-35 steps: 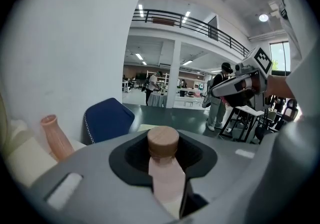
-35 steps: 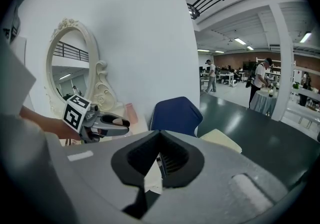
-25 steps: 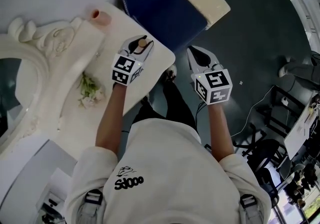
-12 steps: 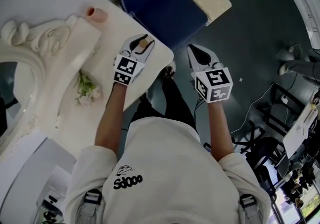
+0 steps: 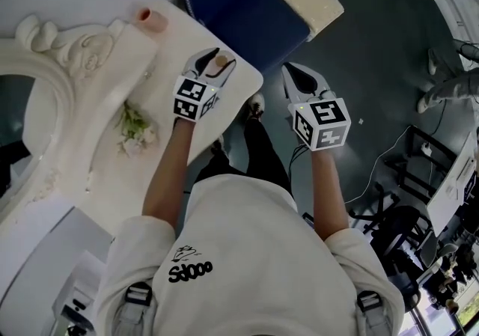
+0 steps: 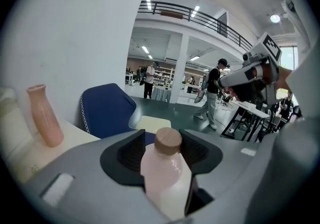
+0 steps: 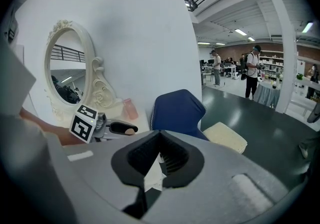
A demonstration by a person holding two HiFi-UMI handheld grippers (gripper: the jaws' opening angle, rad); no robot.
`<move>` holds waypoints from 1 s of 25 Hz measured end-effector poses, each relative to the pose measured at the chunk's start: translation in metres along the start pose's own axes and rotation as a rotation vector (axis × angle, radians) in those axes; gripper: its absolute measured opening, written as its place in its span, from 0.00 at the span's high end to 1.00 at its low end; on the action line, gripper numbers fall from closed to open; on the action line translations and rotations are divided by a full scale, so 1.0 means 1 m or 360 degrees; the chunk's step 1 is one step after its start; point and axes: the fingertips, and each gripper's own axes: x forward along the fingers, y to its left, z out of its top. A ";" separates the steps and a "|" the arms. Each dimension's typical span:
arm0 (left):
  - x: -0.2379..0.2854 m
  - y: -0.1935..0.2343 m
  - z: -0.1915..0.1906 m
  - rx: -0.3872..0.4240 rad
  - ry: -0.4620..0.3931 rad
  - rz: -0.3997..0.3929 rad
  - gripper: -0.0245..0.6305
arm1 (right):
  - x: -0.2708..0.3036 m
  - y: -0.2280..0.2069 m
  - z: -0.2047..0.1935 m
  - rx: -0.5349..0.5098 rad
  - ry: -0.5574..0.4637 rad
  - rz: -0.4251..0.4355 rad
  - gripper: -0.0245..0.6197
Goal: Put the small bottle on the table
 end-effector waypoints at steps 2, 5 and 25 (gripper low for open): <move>-0.011 0.000 0.005 -0.0036 -0.0037 -0.0012 0.61 | -0.006 0.004 0.003 0.0007 -0.0023 -0.0021 0.96; -0.029 0.000 0.014 -0.0031 -0.0081 -0.0012 0.61 | -0.016 0.010 0.010 0.0008 -0.0069 -0.0053 0.96; -0.197 -0.006 0.097 0.0216 -0.0450 0.0116 0.94 | -0.125 0.091 0.066 -0.0253 -0.0440 -0.0328 0.96</move>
